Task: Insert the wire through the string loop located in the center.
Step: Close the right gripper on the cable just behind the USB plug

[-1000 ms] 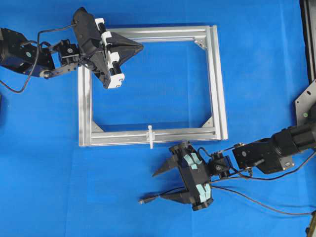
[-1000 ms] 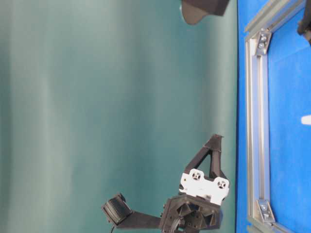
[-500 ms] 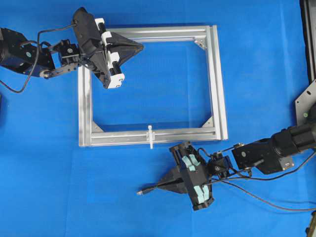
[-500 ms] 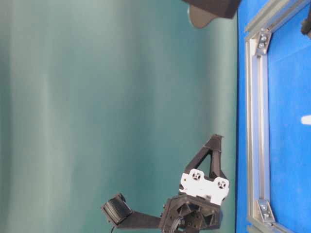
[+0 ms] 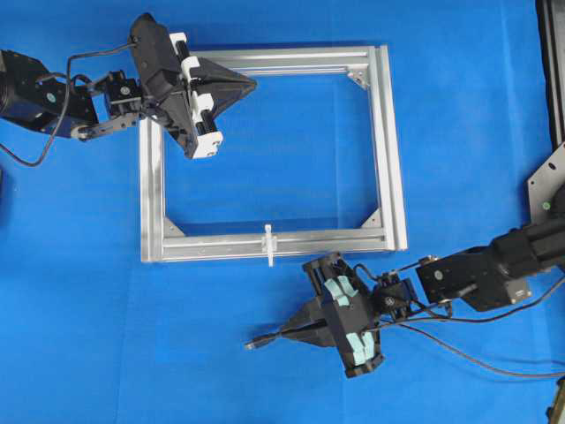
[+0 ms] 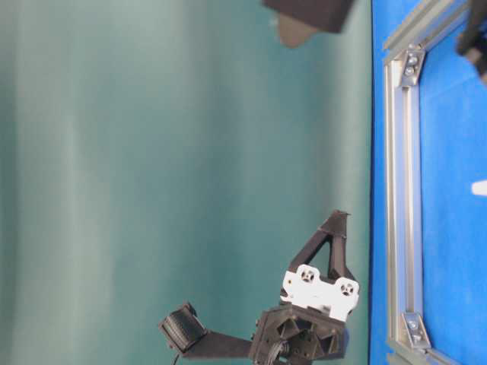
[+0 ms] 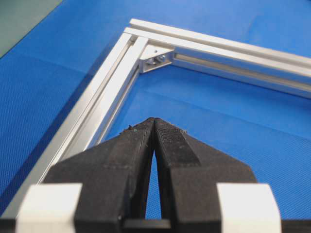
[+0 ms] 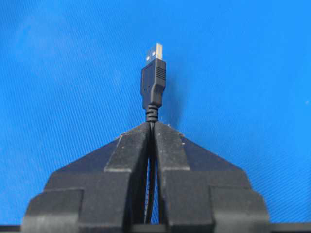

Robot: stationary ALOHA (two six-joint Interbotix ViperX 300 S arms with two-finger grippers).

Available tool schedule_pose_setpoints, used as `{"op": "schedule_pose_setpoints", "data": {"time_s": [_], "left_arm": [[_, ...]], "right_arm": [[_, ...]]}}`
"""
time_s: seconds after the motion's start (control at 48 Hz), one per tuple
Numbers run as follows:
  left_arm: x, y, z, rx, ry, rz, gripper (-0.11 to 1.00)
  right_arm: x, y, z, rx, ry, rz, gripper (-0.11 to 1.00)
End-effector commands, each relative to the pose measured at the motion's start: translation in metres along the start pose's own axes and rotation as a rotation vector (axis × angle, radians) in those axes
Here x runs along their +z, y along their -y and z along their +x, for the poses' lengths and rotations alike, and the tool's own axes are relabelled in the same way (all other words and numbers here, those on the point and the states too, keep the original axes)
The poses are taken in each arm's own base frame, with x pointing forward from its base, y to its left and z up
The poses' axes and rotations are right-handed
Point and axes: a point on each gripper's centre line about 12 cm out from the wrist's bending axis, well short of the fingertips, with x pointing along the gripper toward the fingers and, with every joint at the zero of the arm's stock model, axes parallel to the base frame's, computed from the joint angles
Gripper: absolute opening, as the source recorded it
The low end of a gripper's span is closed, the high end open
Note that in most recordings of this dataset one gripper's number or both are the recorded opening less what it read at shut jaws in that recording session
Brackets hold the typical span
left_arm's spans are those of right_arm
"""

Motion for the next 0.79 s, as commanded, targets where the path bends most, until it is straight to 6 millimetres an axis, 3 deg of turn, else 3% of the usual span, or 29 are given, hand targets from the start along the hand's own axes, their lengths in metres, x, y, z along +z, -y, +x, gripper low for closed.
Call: {"op": "schedule_pose_setpoints", "data": {"time_s": [0.0, 0.312, 0.771], "left_arm": [[0.016, 0.0, -0.002, -0.002, 0.047, -0.002, 0.0], [0.017, 0.0, -0.002, -0.001, 0.049, -0.001, 0.0], [0.017, 0.0, -0.002, 0.0, 0.049, -0.002, 0.0]], "right_arm": [[0.026, -0.003, -0.008, 0.008, 0.062, 0.003, -0.03], [0.056, -0.005, -0.027, 0.008, 0.062, 0.003, -0.03], [0.057, -0.005, -0.027, 0.006, 0.058, 0.005, -0.03]]}}
